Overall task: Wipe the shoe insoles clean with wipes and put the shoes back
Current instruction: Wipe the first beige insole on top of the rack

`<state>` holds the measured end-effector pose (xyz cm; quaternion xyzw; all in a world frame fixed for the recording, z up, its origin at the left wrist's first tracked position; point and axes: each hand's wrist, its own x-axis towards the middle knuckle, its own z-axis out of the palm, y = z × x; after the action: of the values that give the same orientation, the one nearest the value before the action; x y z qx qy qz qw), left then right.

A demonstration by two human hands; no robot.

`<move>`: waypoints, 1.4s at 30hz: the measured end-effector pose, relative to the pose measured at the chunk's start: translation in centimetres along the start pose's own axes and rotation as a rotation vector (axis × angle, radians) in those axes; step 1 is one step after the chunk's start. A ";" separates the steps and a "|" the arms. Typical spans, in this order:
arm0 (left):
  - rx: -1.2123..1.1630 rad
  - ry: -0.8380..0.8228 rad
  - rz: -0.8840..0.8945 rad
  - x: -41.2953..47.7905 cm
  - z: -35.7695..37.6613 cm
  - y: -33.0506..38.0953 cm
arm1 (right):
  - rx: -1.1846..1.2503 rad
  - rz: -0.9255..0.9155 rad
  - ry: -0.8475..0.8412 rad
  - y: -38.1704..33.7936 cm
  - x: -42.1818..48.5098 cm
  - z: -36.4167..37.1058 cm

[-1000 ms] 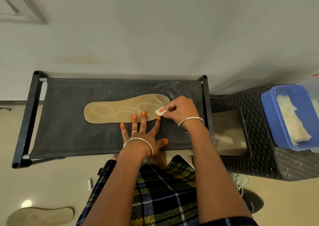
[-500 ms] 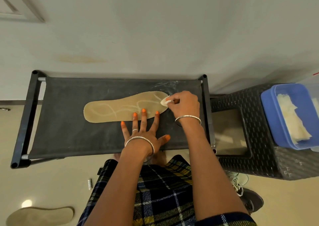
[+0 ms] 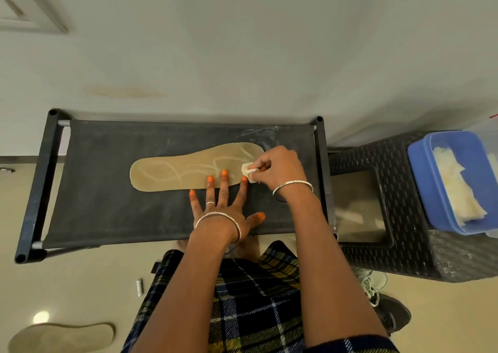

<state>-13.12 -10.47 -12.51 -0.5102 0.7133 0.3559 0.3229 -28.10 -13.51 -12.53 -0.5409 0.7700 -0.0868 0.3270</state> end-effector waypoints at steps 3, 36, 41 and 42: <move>-0.004 0.002 -0.003 0.0 0.1 0.2 | -0.006 0.062 0.208 0.1 0.3 0.0; 0.000 0.013 -0.046 0.1 0.2 0.9 | 0.040 0.077 0.204 -0.1 0.5 0.6; -0.004 0.017 -0.043 0.2 0.3 0.9 | 0.121 0.058 0.200 0.5 0.5 0.4; -0.005 0.017 -0.044 0.2 0.3 0.8 | 0.118 0.030 0.116 0.4 0.4 0.5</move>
<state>-13.96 -10.13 -12.72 -0.5297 0.7036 0.3462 0.3232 -28.25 -13.59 -13.28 -0.5032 0.7891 -0.1585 0.3145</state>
